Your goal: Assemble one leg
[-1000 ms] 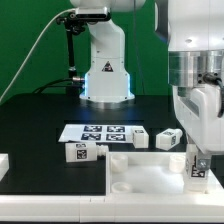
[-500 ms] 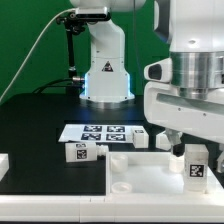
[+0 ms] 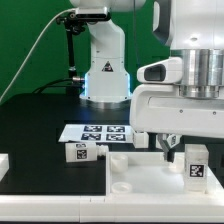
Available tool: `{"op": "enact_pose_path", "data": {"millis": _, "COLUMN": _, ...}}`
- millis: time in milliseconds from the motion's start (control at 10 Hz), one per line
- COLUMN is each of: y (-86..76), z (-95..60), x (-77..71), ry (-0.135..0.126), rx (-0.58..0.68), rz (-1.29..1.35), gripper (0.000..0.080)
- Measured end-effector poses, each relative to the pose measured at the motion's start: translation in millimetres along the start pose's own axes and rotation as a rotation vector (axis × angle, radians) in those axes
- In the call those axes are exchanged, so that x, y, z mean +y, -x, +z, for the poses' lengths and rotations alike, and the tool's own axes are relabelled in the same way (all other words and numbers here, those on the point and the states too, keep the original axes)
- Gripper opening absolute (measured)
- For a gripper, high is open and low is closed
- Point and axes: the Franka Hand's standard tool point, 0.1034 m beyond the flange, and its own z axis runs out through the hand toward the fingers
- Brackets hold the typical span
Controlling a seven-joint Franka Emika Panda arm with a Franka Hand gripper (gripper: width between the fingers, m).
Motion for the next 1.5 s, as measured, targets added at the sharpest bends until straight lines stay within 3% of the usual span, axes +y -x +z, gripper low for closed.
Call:
{"op": "enact_pose_path", "data": {"millis": 200, "y": 1.3, "z": 0.5, "x": -0.7, "ry": 0.001, "rx": -0.004, "rz": 0.041, "gripper": 0.0621}}
{"op": "enact_pose_path", "data": {"millis": 300, "y": 1.3, "z": 0.6, "x": -0.5, "ry": 0.001, "rx": -0.004, "rz": 0.055, "gripper": 0.0438}}
{"op": "enact_pose_path", "data": {"millis": 400, "y": 1.5, "z": 0.7, "x": -1.0, "ry": 0.0, "rx": -0.005, "rz": 0.142, "gripper": 0.0438}}
{"op": "enact_pose_path", "data": {"millis": 500, "y": 1.7, "z": 0.9, "x": -0.9, "ry": 0.0, "rx": -0.005, "rz": 0.198, "gripper": 0.0284}}
{"op": "enact_pose_path", "data": {"millis": 700, "y": 1.8, "z": 1.9, "x": 0.4, "ry": 0.005, "rx": -0.006, "rz": 0.37, "gripper": 0.0285}}
{"op": "enact_pose_path", "data": {"millis": 900, "y": 2.6, "z": 2.3, "x": 1.0, "ry": 0.036, "rx": -0.018, "rz": 0.619, "gripper": 0.0285}}
{"op": "enact_pose_path", "data": {"millis": 1200, "y": 6.4, "z": 3.1, "x": 3.0, "ry": 0.037, "rx": -0.037, "rz": 1.247, "gripper": 0.0285}}
{"op": "enact_pose_path", "data": {"millis": 1500, "y": 7.7, "z": 2.8, "x": 4.2, "ry": 0.042, "rx": -0.032, "rz": 1.407, "gripper": 0.0285}}
